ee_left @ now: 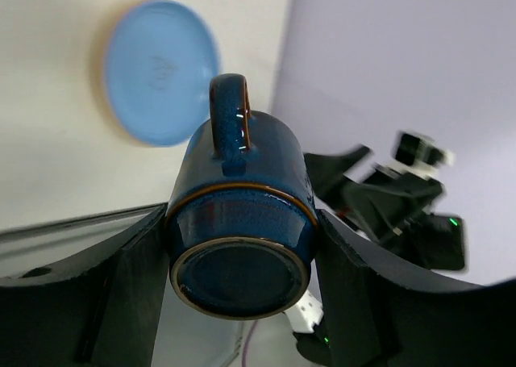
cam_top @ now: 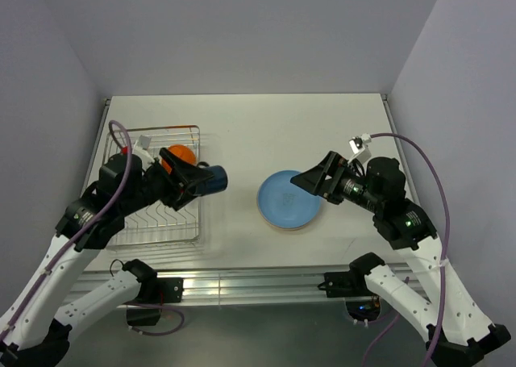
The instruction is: Load the mixed dishes into the dish rack
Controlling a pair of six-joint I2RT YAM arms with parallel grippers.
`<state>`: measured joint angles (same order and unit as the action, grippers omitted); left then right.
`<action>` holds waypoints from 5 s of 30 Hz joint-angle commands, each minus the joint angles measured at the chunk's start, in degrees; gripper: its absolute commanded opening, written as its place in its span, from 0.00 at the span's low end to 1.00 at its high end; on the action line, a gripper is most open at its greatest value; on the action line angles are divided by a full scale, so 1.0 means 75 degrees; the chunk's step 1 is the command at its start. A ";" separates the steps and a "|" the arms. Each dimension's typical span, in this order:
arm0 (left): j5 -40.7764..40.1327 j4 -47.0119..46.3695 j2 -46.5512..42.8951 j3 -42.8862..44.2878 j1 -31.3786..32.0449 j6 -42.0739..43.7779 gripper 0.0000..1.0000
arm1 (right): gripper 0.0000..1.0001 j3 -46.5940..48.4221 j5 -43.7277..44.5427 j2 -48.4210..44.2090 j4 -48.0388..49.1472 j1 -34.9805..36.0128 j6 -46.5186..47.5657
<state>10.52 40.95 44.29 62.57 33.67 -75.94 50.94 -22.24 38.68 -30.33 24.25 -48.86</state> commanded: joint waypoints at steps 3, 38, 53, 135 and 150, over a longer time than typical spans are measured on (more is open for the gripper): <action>-0.1295 0.3475 -0.0608 0.0494 -0.0118 -0.0560 0.00 | 1.00 0.0439 0.0868 -0.0328 -0.1147 0.0024 0.0421; -0.3082 0.3519 0.1804 0.1970 -0.4039 0.0720 0.00 | 1.00 0.0194 0.1535 -0.1406 -0.2753 0.0024 0.2014; -0.2059 0.2192 0.3281 0.1806 -0.7290 0.3807 0.00 | 1.00 -0.0041 0.1723 -0.1090 -0.2637 0.0024 0.2495; -0.0934 0.1325 0.6715 0.1537 -0.6962 0.6317 0.00 | 1.00 -0.0346 0.1676 -0.0856 -0.2343 0.0024 0.2542; -0.1239 0.1290 0.6610 0.1619 -0.6962 0.6223 0.84 | 1.00 -0.0499 0.1664 -0.0727 -0.2191 0.0024 0.2390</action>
<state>2.11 50.81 94.76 72.29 -18.46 -29.43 47.27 -10.50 32.77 -48.73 24.23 -30.61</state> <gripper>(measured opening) 0.806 0.995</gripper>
